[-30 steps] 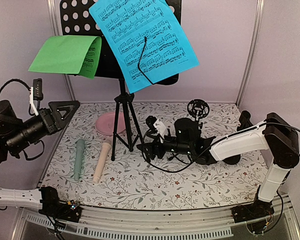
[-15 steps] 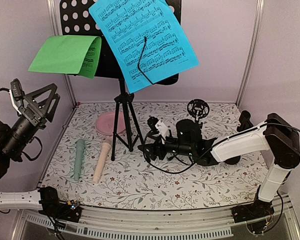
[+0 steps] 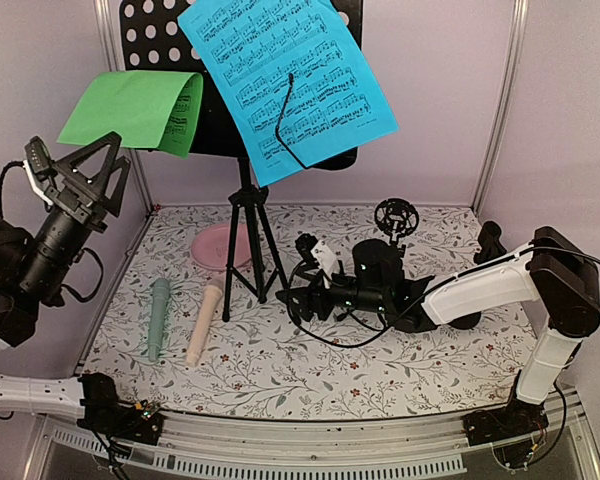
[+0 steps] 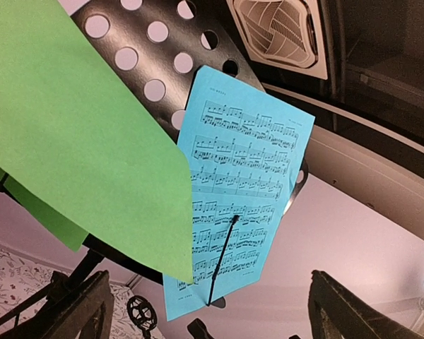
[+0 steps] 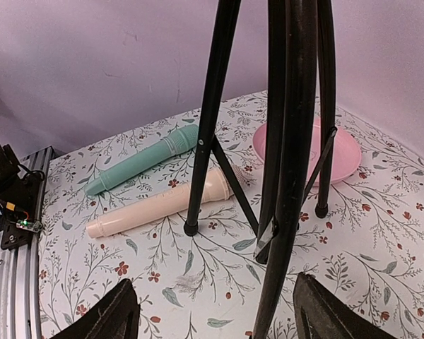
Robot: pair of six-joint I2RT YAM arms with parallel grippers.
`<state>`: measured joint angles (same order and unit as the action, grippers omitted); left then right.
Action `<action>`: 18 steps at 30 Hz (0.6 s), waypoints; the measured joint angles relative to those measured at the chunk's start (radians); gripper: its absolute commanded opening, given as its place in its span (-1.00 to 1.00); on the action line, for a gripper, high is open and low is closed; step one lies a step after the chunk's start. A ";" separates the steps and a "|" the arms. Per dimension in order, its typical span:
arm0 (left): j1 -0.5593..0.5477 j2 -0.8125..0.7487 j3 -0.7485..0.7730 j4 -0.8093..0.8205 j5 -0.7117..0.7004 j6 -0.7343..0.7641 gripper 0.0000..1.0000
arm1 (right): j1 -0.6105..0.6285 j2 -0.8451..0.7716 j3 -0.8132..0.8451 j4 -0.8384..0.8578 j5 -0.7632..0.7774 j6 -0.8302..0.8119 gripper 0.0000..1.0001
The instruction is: Pack up the instrument practice props
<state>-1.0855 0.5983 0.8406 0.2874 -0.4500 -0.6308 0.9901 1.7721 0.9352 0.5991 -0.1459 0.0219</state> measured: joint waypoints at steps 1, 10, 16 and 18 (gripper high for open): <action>0.000 0.014 0.005 0.009 -0.011 -0.003 0.92 | 0.000 0.000 0.000 0.000 0.000 0.000 0.53; 0.015 0.192 0.040 0.135 -0.097 -0.021 0.73 | 0.002 0.000 0.000 0.000 -0.006 0.008 0.52; 0.122 0.286 0.079 0.169 -0.060 -0.093 0.42 | 0.005 0.000 0.000 -0.001 -0.006 0.009 0.52; 0.170 0.304 0.090 0.171 -0.038 -0.123 0.27 | 0.005 0.000 0.000 -0.001 -0.006 0.009 0.52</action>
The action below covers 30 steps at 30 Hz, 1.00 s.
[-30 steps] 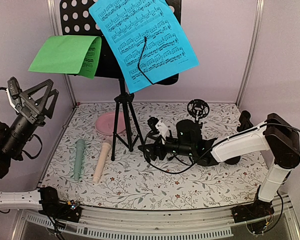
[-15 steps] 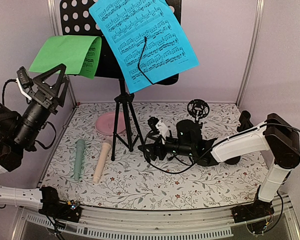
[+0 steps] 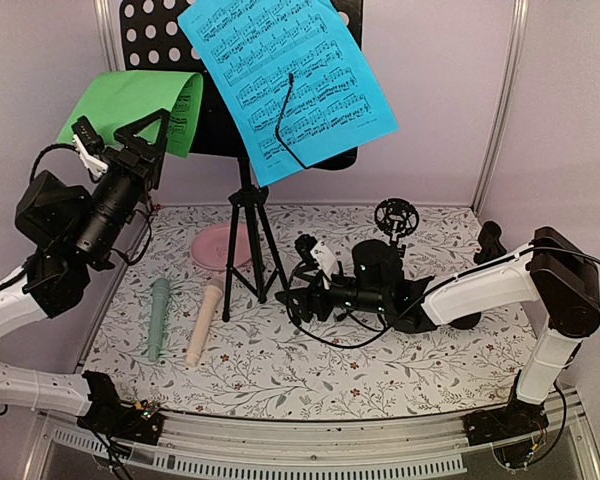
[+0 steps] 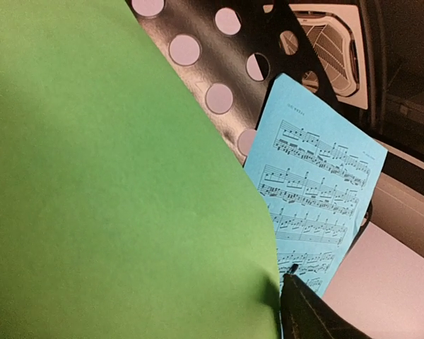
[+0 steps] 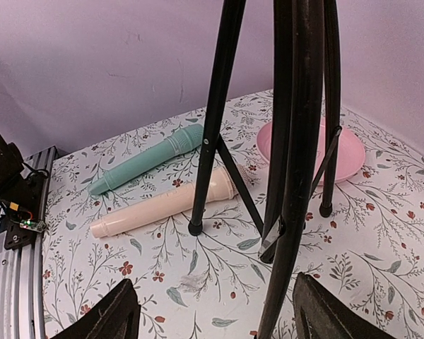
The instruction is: Pack up the instrument practice props
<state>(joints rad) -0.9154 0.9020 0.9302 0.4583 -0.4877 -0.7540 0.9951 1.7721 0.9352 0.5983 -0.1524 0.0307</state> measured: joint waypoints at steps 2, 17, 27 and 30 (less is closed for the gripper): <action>0.033 0.008 0.004 0.003 0.022 -0.021 0.13 | 0.000 0.000 0.000 0.000 0.000 0.000 0.52; 0.056 -0.025 0.004 0.029 0.066 -0.039 -0.94 | 0.006 0.000 0.000 -0.015 0.000 -0.001 0.51; 0.056 0.037 0.093 0.049 0.102 -0.022 -1.00 | 0.015 0.000 0.000 -0.037 0.000 -0.002 0.51; 0.056 0.054 0.134 0.057 0.115 -0.009 -1.00 | 0.015 0.000 0.001 -0.041 0.000 -0.002 0.51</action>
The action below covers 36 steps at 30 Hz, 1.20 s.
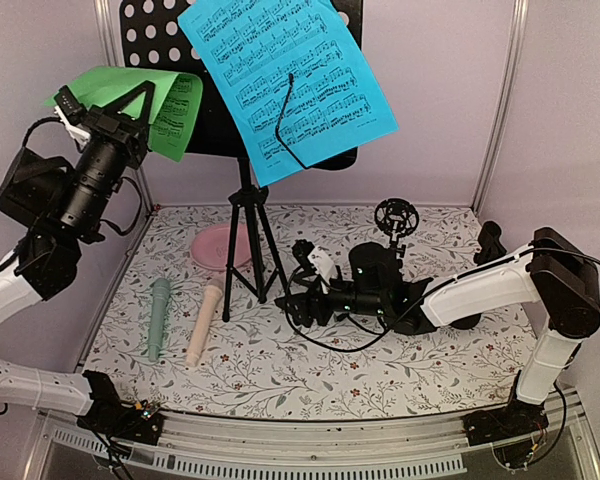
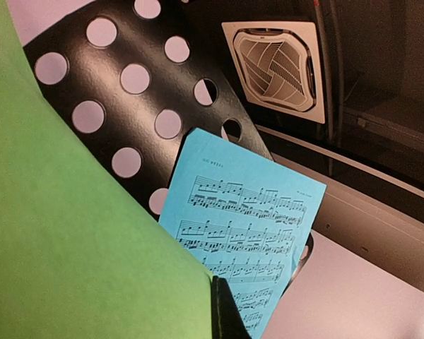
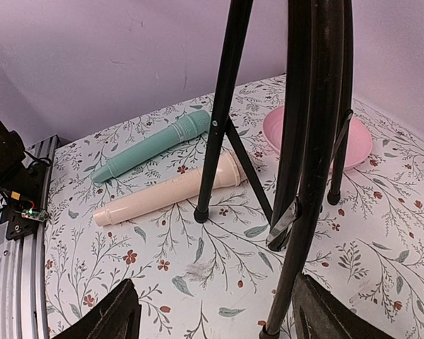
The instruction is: Pack up the instrument practice props
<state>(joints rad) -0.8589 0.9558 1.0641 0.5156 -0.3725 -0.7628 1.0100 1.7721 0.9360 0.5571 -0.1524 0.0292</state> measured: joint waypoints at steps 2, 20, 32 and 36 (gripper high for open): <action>0.000 0.010 0.027 0.007 0.010 0.010 -1.00 | 0.000 0.001 0.003 -0.004 0.000 0.000 0.51; 0.000 0.222 0.443 -0.005 0.310 0.174 -1.00 | 0.009 0.017 0.019 -0.025 0.000 -0.006 0.51; 0.000 0.227 0.571 -0.012 0.386 0.246 -1.00 | 0.019 0.034 0.039 -0.038 0.000 -0.011 0.51; 0.000 0.218 0.588 -0.031 0.406 0.252 -1.00 | 0.020 0.035 0.039 -0.042 0.000 -0.011 0.51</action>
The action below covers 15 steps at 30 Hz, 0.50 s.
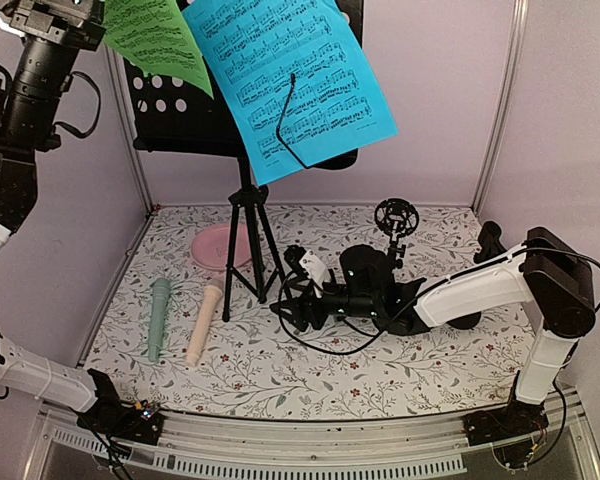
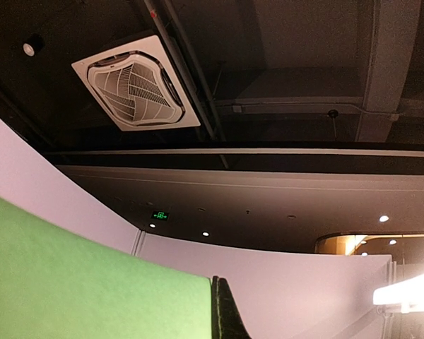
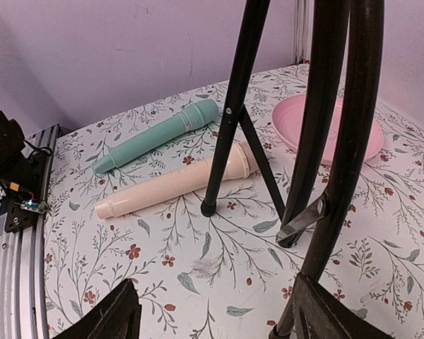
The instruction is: Pack up the instrument practice props
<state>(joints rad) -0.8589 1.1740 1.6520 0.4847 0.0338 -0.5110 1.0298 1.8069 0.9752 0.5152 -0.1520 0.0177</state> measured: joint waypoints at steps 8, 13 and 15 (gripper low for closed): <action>0.000 -0.002 0.094 -0.089 0.075 0.006 -1.00 | 0.005 0.002 0.000 -0.002 0.000 -0.013 0.51; -0.002 -0.005 0.132 -0.151 0.117 0.005 -1.00 | 0.005 0.014 0.011 -0.015 0.002 -0.024 0.51; -0.005 -0.018 0.122 -0.184 0.135 0.005 -1.00 | 0.004 0.014 0.013 -0.023 0.005 -0.031 0.51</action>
<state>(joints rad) -0.8642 1.1564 1.7737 0.3008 0.1684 -0.5064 1.0340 1.8214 0.9882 0.4927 -0.1467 -0.0128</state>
